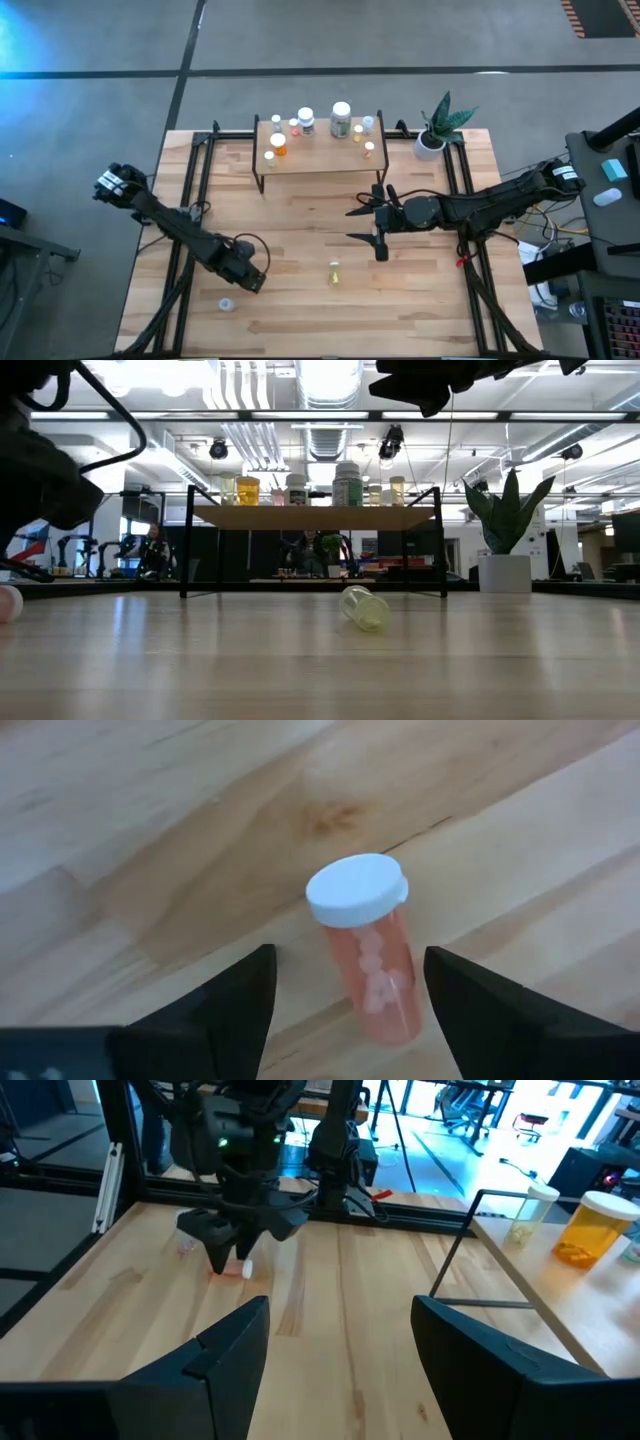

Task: Pick and place medicine bottles onto shelf by color
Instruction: Put the pink medicine bottle on the shelf

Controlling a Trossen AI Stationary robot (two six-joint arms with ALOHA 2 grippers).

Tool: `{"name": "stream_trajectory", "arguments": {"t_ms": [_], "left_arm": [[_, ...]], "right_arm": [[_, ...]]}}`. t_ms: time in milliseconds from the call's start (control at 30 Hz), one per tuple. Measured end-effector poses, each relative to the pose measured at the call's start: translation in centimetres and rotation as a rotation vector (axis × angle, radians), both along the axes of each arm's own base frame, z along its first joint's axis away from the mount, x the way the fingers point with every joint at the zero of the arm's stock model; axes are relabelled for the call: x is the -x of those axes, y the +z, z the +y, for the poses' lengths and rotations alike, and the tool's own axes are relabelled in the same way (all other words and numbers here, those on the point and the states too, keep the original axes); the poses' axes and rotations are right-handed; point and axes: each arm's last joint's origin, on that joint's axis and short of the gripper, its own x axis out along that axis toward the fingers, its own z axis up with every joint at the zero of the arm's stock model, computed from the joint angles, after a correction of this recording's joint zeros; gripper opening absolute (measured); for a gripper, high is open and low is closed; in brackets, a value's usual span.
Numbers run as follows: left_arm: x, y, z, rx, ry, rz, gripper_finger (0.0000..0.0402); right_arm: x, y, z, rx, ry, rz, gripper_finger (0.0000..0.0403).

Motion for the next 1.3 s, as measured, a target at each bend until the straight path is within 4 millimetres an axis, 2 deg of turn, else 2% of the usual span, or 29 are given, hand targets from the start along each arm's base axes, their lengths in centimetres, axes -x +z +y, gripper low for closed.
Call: {"name": "stream_trajectory", "arguments": {"t_ms": [267,667,833,1033,1167,1300], "left_arm": [[-1.3,0.8,-0.9,-0.066,-0.047,0.09,0.0209],[-1.4,0.9,-1.0,-0.092,-0.106,0.128,0.0095],[-1.2,1.5,-1.0,-0.078,-0.149,0.1,0.0072],[-1.1,3.9,-0.2,-0.205,-0.173,-0.102,0.0084],[-1.3,6.4,0.6,-0.396,-0.204,-0.378,0.0086],[-1.5,8.6,1.6,-0.605,-0.201,-0.574,0.0086]], "right_arm": [[0.0,0.0,0.0,0.004,0.001,-0.001,0.0235],[0.0,0.0,0.0,0.003,0.001,-0.005,0.0235],[0.0,0.1,0.0,0.003,0.001,-0.008,0.0235],[-0.1,0.2,0.0,0.003,0.001,-0.014,0.0235],[-0.1,0.5,0.0,0.001,0.001,-0.021,0.0235],[-0.2,0.9,0.0,0.002,0.002,-0.033,0.0235]]}}
